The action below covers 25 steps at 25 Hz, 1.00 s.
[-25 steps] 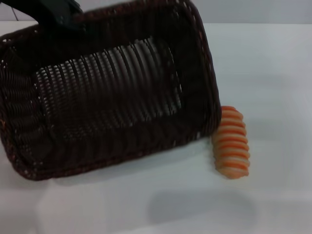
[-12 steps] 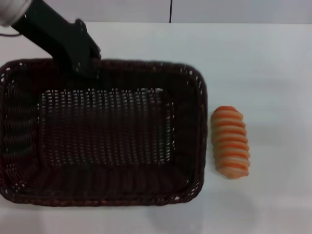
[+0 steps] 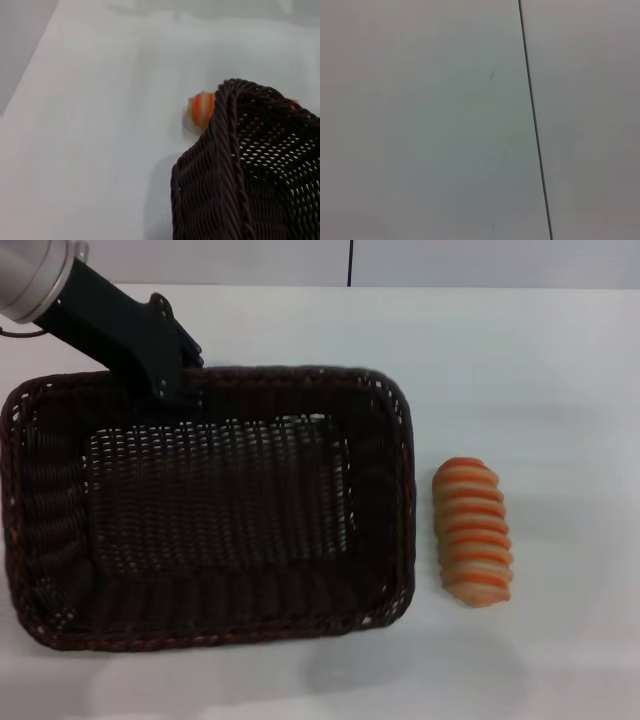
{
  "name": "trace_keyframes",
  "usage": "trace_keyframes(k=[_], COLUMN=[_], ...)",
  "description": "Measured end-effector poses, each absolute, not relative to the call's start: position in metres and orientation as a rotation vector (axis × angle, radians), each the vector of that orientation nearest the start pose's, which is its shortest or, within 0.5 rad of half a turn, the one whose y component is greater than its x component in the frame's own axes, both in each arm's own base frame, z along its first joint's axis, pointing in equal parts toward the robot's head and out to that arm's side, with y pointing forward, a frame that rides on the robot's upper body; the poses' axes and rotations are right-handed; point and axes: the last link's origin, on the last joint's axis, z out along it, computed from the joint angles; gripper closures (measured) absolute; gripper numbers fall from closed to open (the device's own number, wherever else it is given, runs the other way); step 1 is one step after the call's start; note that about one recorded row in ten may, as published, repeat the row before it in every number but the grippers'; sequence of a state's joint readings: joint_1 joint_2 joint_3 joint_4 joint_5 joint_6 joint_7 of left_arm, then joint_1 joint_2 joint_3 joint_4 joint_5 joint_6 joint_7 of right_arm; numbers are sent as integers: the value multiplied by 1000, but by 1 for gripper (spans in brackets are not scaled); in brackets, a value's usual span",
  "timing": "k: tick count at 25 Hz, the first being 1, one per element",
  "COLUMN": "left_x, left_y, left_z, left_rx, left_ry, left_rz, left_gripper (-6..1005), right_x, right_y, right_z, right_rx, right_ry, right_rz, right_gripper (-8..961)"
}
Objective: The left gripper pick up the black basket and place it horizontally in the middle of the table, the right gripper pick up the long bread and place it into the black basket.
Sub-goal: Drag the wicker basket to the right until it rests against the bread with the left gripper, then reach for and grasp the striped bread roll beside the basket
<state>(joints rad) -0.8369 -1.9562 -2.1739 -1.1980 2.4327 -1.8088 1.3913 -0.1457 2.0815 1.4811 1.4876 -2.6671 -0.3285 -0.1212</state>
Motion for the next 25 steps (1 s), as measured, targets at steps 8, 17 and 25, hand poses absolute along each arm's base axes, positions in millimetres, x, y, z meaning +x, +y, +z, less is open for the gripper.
trace_keyframes(k=[8, 17, 25], left_x=[-147, -147, -147], left_y=[391, 396, 407], left_z=[74, 82, 95], left_rx=[-2948, -2796, -2656], left_ry=[-19, 19, -9], left_rz=[292, 176, 10], left_gripper=[708, 659, 662], right_x=[252, 251, 250], right_y=[314, 313, 314], right_z=[112, 113, 112], right_rx=[-1331, -1329, -1341], right_ry=[593, 591, 597], right_rz=[722, 724, 718], right_gripper=[343, 343, 343])
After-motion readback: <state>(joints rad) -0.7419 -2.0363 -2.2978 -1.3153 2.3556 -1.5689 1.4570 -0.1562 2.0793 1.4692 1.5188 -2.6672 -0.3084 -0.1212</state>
